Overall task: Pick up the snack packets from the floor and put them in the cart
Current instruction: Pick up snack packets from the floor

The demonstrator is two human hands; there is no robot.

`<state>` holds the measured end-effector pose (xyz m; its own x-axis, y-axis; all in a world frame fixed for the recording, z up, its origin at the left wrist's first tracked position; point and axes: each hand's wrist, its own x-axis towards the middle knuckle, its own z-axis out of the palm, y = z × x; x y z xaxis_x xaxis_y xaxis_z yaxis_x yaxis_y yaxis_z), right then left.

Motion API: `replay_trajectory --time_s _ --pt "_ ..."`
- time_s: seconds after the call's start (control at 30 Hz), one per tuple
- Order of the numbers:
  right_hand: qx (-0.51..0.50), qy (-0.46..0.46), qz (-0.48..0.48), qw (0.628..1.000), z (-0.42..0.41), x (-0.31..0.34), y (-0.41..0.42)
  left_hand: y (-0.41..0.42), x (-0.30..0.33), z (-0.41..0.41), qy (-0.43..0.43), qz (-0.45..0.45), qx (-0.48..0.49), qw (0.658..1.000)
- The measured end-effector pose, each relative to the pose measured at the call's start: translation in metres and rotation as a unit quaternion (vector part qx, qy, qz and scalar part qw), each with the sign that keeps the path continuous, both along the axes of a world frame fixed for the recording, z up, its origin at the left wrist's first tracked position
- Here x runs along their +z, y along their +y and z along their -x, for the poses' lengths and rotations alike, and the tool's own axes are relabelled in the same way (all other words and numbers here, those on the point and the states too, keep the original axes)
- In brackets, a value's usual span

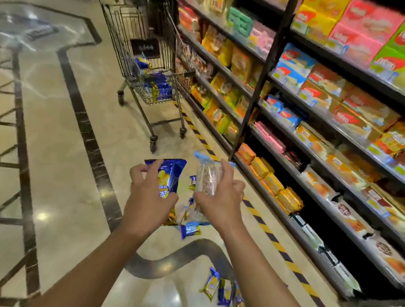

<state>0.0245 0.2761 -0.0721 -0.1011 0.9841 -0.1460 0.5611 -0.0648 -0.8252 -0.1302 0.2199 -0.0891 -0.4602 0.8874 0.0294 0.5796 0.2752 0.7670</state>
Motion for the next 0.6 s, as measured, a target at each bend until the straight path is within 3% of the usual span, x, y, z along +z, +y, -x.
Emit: replay_trajectory --time_s 0.6 --pt "0.131 -0.002 0.012 0.991 0.216 -0.027 0.060 0.011 -0.021 0.196 -0.047 0.027 0.135 0.989"
